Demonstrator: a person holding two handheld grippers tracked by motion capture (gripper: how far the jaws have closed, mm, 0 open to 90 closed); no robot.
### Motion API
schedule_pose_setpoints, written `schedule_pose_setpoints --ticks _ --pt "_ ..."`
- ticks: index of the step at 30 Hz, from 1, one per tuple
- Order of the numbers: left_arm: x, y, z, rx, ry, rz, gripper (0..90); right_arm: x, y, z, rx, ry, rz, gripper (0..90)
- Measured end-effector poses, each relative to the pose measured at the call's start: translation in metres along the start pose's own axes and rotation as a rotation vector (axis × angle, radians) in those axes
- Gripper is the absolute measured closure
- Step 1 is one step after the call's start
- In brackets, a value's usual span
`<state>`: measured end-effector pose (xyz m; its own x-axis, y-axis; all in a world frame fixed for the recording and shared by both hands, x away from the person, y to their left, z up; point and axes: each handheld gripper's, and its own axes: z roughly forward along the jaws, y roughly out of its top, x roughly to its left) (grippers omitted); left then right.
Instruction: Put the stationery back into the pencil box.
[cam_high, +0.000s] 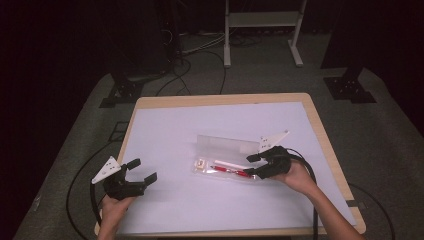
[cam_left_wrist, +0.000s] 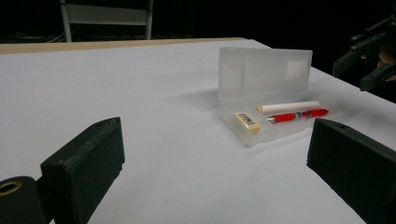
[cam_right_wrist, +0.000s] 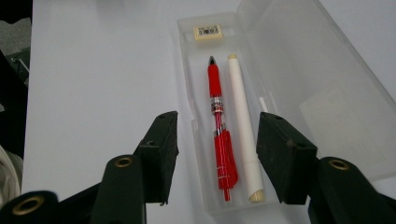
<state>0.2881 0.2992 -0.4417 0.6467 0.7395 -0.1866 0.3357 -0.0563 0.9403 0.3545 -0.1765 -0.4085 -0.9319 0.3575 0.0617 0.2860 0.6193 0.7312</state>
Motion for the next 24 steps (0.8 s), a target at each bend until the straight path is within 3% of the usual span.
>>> schedule_pose_setpoints --ticks 24 --pt "0.000 0.000 0.000 -0.001 0.002 -0.001 3.5 0.001 -0.029 -0.022 -0.007 -0.040 0.036 46.9"
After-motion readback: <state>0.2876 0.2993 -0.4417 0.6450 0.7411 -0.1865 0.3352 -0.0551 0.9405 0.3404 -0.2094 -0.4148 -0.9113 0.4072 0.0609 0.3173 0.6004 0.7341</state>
